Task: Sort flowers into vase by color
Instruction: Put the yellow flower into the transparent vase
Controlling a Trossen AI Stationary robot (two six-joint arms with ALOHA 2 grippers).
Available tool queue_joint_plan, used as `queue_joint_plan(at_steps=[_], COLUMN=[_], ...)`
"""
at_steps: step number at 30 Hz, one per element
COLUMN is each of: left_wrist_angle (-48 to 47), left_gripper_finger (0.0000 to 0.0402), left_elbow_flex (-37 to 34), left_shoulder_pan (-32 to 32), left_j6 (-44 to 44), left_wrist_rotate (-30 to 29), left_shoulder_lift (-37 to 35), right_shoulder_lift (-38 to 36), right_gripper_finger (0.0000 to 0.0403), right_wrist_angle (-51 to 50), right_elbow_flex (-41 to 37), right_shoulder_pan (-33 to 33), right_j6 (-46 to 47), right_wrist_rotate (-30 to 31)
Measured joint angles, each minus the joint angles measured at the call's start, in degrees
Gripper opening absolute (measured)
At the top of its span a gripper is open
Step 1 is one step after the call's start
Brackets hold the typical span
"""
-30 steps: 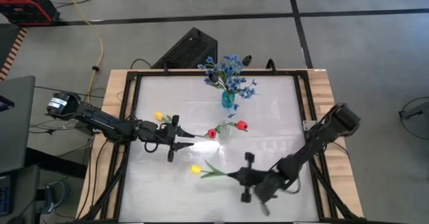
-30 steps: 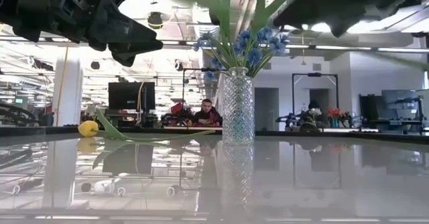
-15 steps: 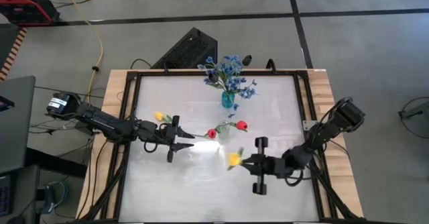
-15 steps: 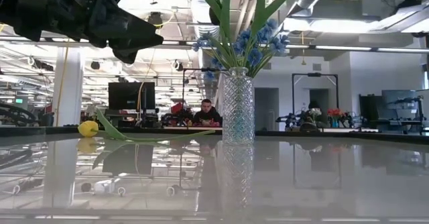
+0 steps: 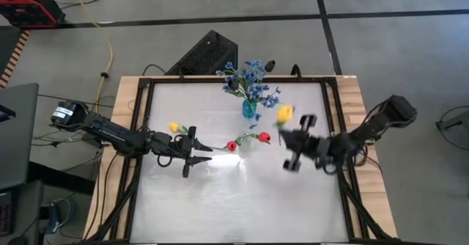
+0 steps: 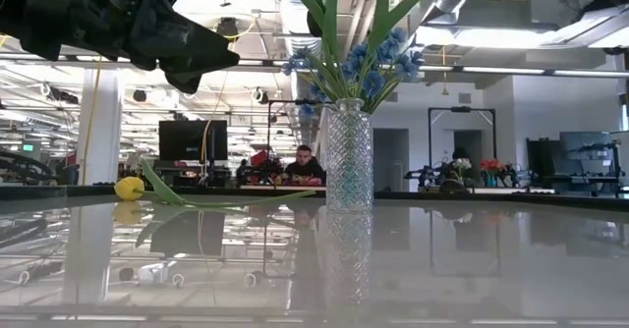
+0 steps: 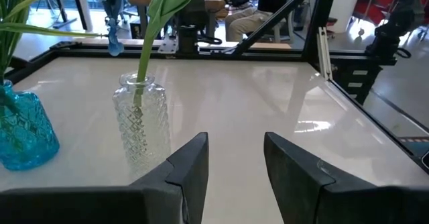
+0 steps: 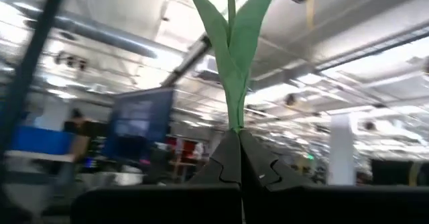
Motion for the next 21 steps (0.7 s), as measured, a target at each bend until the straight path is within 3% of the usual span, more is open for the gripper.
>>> queue_joint_plan(at_steps=[2,6,12,16,21], left_wrist_angle=[0.0,0.0,0.1,0.0,0.0], left_gripper_finger=[0.0132,0.0132,0.0132,0.0132,0.0132], left_elbow_flex=[0.0,0.0,0.0,0.0,0.0], left_shoulder_pan=[0.0,0.0,0.0,0.0,0.0], left_j6=[0.0,0.5,1.0,1.8,2.2], left_wrist_rotate=[0.0,0.0,-0.4,-0.5,-0.5], left_shoulder_lift=[0.0,0.0,0.0,0.0,0.0], right_shoulder_lift=[-2.8,-6.2,-4.7,-1.1,4.0], right_gripper_finger=[0.0015,0.0015,0.0015,0.0015,0.0015], right_wrist_angle=[-0.1,-1.6,-2.8,-3.2,-3.2], right_elbow_flex=[-3.1,-6.3,-4.9,-1.7,3.5], right_shoulder_pan=[-4.5,-14.3,-25.4,-28.8,-28.5], right_j6=[3.7,13.9,27.6,32.5,33.6], right_wrist_rotate=[-0.6,-7.5,-19.8,-25.2,-29.0])
